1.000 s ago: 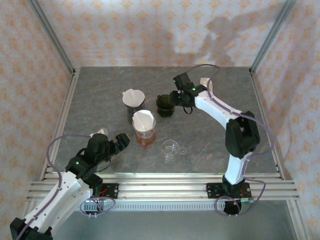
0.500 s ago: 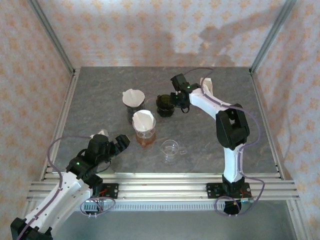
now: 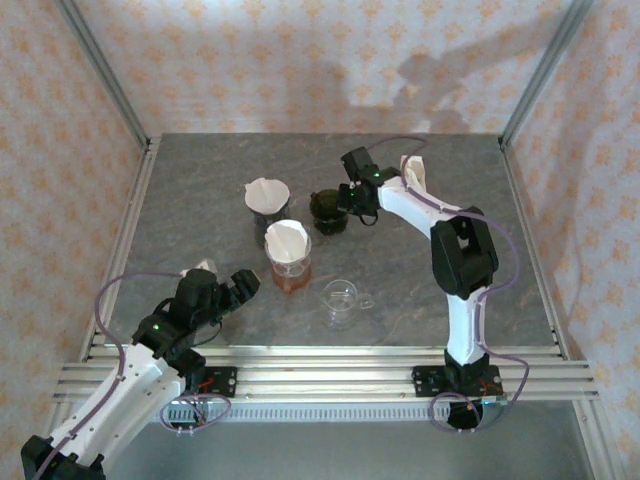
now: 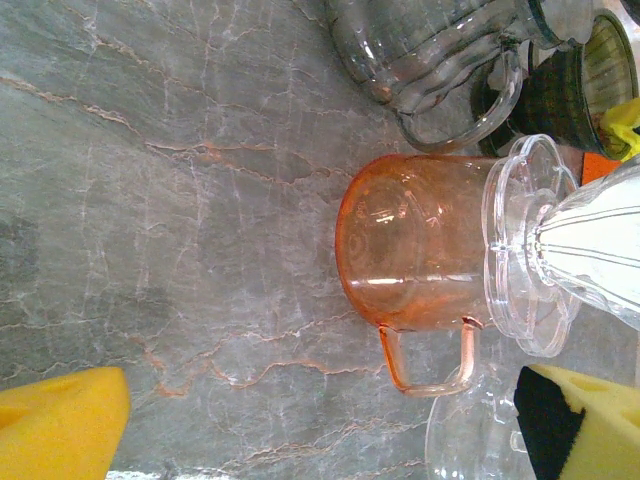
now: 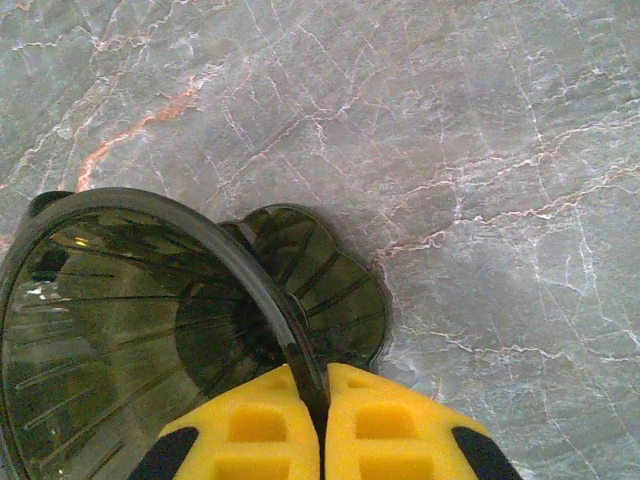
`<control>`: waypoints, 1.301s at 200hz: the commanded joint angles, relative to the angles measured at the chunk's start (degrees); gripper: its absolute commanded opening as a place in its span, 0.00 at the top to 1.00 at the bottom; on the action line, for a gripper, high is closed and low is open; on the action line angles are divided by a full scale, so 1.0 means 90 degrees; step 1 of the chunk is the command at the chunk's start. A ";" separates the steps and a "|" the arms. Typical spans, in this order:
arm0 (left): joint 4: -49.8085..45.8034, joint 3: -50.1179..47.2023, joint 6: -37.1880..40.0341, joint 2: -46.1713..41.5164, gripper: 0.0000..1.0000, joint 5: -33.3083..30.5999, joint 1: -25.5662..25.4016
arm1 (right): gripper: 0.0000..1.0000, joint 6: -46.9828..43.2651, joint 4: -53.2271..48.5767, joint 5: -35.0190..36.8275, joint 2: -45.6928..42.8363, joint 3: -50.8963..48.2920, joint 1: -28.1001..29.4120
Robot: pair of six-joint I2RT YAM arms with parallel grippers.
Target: Place the coffee filter in the dripper
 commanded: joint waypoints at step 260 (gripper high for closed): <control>0.0038 0.0130 -0.0056 0.0218 0.00 -0.0092 0.0026 | 1.00 0.0502 -0.2138 -0.1215 -0.5559 -0.2658 0.1010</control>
